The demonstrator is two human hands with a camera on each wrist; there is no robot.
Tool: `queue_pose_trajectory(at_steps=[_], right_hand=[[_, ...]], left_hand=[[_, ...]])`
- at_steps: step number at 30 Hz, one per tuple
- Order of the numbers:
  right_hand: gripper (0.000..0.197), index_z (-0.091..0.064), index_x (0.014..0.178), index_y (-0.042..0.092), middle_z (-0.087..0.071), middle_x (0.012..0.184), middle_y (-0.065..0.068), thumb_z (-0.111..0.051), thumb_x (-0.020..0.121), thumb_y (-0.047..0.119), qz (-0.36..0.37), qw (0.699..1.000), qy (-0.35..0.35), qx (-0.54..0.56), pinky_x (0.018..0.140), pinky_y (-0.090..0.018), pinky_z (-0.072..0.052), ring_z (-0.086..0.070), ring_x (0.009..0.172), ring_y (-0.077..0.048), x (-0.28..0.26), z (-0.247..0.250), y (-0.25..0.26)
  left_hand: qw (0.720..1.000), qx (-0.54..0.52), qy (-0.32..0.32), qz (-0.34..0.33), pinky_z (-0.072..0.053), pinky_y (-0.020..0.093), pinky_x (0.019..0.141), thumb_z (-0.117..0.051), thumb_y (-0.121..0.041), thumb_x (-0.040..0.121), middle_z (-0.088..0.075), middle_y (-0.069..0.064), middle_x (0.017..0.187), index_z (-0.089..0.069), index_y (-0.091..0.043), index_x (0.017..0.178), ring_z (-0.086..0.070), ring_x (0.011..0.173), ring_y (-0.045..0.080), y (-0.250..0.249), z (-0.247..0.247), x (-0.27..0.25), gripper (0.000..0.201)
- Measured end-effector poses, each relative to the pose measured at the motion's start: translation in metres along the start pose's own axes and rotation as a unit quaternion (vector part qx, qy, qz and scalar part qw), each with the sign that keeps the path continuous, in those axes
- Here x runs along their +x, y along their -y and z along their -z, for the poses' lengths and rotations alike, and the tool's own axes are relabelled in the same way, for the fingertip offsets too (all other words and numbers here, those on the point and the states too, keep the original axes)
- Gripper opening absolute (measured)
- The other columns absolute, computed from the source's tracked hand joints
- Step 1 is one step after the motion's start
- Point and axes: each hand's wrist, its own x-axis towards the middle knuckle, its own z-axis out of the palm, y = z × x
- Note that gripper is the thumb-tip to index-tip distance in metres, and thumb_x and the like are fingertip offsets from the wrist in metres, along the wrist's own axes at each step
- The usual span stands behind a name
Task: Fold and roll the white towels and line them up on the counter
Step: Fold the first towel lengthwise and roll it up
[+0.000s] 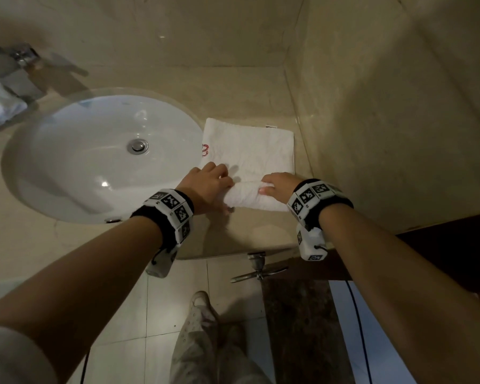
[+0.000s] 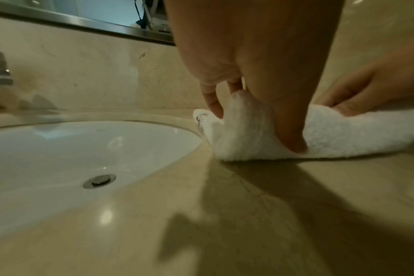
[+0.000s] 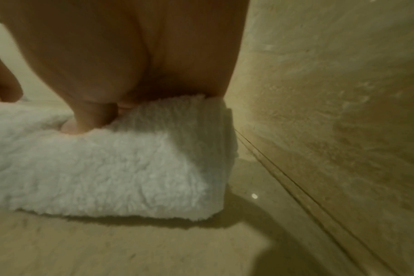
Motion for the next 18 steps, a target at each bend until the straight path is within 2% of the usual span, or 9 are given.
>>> queue_pose_trajectory(at_steps=[2, 4, 6, 8, 10, 13, 15, 18], right_hand=[[0.043, -0.047, 0.131, 0.005, -0.052, 0.133, -0.015, -0.039, 0.099, 0.033, -0.001, 1.000, 0.007, -0.012, 0.098, -0.031, -0.038, -0.050, 0.121, -0.028, 0.000, 0.001, 0.001], [0.037, -0.049, 0.123, 0.007, -0.057, 0.123, -0.014, -0.040, 0.099, 0.034, 0.002, 1.000, -0.011, -0.024, 0.089, -0.031, -0.041, -0.055, 0.111, -0.029, -0.002, 0.002, 0.000], [0.029, -0.048, 0.115, 0.012, -0.056, 0.117, -0.009, -0.045, 0.096, 0.034, 0.014, 0.995, -0.088, -0.053, 0.086, -0.033, -0.043, -0.055, 0.104, -0.028, -0.006, 0.000, 0.000], [0.023, -0.050, 0.113, 0.014, -0.052, 0.116, -0.005, -0.050, 0.094, 0.028, 0.055, 0.975, -0.189, -0.100, 0.087, -0.034, -0.041, -0.051, 0.105, -0.024, -0.010, -0.004, 0.003], [0.026, -0.052, 0.112, 0.014, -0.052, 0.114, -0.004, -0.053, 0.092, 0.031, 0.108, 0.962, -0.229, -0.106, 0.091, -0.034, -0.039, -0.049, 0.105, -0.023, -0.013, -0.010, 0.005], [0.054, -0.048, 0.118, 0.017, -0.049, 0.119, -0.001, -0.065, 0.079, 0.050, 0.100, 0.970, -0.189, -0.118, 0.092, -0.036, -0.037, -0.045, 0.108, -0.022, -0.013, -0.014, 0.005], [0.062, -0.044, 0.121, 0.016, -0.045, 0.123, -0.002, -0.072, 0.074, 0.045, 0.083, 0.968, -0.168, -0.169, 0.091, -0.036, -0.036, -0.043, 0.112, -0.022, -0.010, -0.016, 0.005], [0.053, -0.043, 0.123, 0.015, -0.043, 0.127, -0.003, -0.068, 0.079, 0.031, 0.076, 0.970, -0.156, -0.169, 0.093, -0.040, -0.038, -0.041, 0.117, -0.024, -0.007, -0.016, 0.011]], left_hand=[[0.999, -0.038, -0.021, 0.006, -0.041, 0.039, 0.091, -0.066, -0.040, 0.081, -0.042, 0.007, 0.129, -0.048, -0.019, 0.133, -0.040, 0.118, 0.026, 0.001, -0.006, 0.001, 0.059], [0.990, -0.138, -0.026, 0.033, -0.039, 0.036, 0.091, -0.069, -0.031, 0.080, -0.047, 0.010, 0.125, -0.052, -0.016, 0.132, -0.045, 0.115, 0.029, 0.002, -0.009, 0.002, 0.057], [0.978, -0.198, -0.014, 0.062, -0.037, 0.031, 0.092, -0.070, -0.030, 0.080, -0.050, 0.010, 0.125, -0.052, -0.015, 0.132, -0.048, 0.116, 0.028, 0.003, -0.006, 0.004, 0.057], [0.975, -0.206, -0.003, 0.082, -0.036, 0.029, 0.093, -0.070, -0.033, 0.080, -0.052, 0.007, 0.127, -0.051, -0.018, 0.132, -0.049, 0.118, 0.026, 0.006, -0.002, 0.008, 0.057], [0.968, -0.227, 0.008, 0.103, -0.036, 0.031, 0.097, -0.071, -0.034, 0.078, -0.054, 0.004, 0.129, -0.051, -0.022, 0.128, -0.049, 0.119, 0.026, 0.009, 0.002, 0.011, 0.055], [0.958, -0.256, 0.020, 0.125, -0.035, 0.033, 0.103, -0.073, -0.033, 0.076, -0.053, 0.003, 0.133, -0.055, -0.023, 0.123, -0.046, 0.123, 0.026, 0.013, 0.003, 0.015, 0.051], [0.953, -0.272, 0.027, 0.133, -0.034, 0.033, 0.104, -0.074, -0.032, 0.076, -0.052, 0.005, 0.134, -0.057, -0.022, 0.122, -0.045, 0.125, 0.026, 0.014, 0.004, 0.016, 0.050], [0.941, -0.304, 0.039, 0.143, -0.032, 0.031, 0.106, -0.073, -0.032, 0.077, -0.050, 0.007, 0.135, -0.058, -0.021, 0.123, -0.043, 0.127, 0.026, 0.016, 0.005, 0.018, 0.050]])
